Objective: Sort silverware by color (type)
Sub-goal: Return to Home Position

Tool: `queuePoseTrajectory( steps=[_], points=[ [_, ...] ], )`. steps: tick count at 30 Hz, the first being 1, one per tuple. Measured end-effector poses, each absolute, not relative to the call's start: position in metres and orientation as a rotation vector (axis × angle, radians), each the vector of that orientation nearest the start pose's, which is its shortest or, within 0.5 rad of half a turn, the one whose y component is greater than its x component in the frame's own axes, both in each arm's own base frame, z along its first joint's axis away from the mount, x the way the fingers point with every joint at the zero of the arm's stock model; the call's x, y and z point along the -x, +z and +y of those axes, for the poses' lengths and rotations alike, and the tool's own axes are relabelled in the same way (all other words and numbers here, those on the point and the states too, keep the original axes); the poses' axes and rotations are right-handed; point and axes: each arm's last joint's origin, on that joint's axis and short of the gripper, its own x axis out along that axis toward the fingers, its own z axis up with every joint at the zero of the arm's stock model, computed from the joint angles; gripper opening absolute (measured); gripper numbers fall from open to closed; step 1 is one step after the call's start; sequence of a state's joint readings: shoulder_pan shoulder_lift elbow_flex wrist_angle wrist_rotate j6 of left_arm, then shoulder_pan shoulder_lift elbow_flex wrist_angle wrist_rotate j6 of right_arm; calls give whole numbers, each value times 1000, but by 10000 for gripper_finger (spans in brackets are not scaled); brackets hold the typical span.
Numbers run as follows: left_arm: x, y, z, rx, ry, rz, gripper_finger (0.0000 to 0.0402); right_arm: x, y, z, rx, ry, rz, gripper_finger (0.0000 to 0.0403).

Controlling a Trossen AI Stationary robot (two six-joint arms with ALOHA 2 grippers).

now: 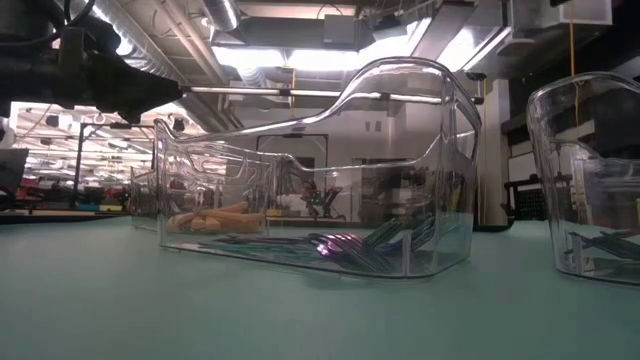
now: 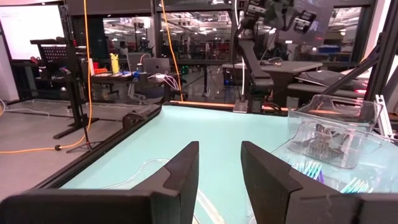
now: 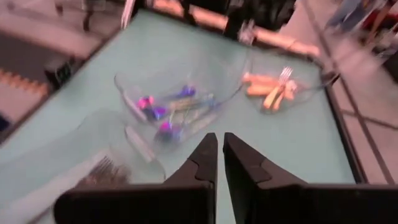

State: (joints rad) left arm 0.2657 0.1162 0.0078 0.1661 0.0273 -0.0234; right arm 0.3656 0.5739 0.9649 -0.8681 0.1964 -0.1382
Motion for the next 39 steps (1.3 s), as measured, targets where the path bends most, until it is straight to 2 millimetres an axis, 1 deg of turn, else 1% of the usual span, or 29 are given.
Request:
queuePoseTrajectory(
  steps=[5, 10, 14, 21, 25, 29, 33, 39],
  points=[
    [-101, 173, 27, 15, 238, -59, 114, -69, 331, 17, 223, 145, 292, 18],
    [-101, 173, 27, 15, 238, -60, 114, -64, 306, 13, 202, 109, 228, 18],
    [-101, 173, 27, 15, 238, -60, 114, -64, 286, 13, 191, 123, 231, 18],
    [-101, 173, 27, 15, 238, -60, 114, -61, 270, 12, 138, 116, 165, 18],
    [-101, 173, 27, 15, 238, -60, 114, -56, 266, 11, 94, 112, 111, 18],
    [-101, 173, 27, 15, 238, -60, 114, -55, 264, 11, 55, 110, -3, 18],
    [-101, 173, 27, 15, 238, -60, 114, -60, 255, 12, 37, 107, -89, 18],
    [-101, 173, 27, 15, 238, -60, 114, -72, 236, 16, 36, 138, -137, 18]
  ],
)
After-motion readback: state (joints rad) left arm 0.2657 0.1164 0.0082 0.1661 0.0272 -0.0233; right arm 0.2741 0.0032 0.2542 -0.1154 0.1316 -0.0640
